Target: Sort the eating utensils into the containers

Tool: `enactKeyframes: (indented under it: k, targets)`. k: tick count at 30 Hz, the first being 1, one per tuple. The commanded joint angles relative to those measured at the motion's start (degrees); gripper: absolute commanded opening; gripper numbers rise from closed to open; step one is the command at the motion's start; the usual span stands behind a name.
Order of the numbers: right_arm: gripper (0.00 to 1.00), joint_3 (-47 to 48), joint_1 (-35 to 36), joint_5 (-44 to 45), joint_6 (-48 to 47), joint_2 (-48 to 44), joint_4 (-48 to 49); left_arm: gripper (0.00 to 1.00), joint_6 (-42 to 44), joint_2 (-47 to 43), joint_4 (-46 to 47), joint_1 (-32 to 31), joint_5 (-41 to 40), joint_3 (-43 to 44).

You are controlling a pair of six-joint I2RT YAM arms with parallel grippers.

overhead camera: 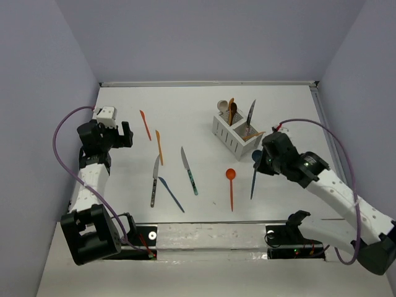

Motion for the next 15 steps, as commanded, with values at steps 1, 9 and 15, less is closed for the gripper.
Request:
enactKeyframes:
  k: [1,9,15]
  targets:
    - [0.00,14.48,0.12,7.20,-7.38,-10.67,-0.84,0.99,0.14,-1.34,3.42,0.56,1.85,-0.73]
    - [0.00,25.20,0.12,2.10,-34.09,2.80,38.34,0.99,0.31,-2.48,4.48,0.65,2.21,-1.96]
    - [0.00,32.48,-0.92,12.20,-50.71,21.55,62.79,0.99,0.67,-4.41,6.58,0.65,3.88,-4.33]
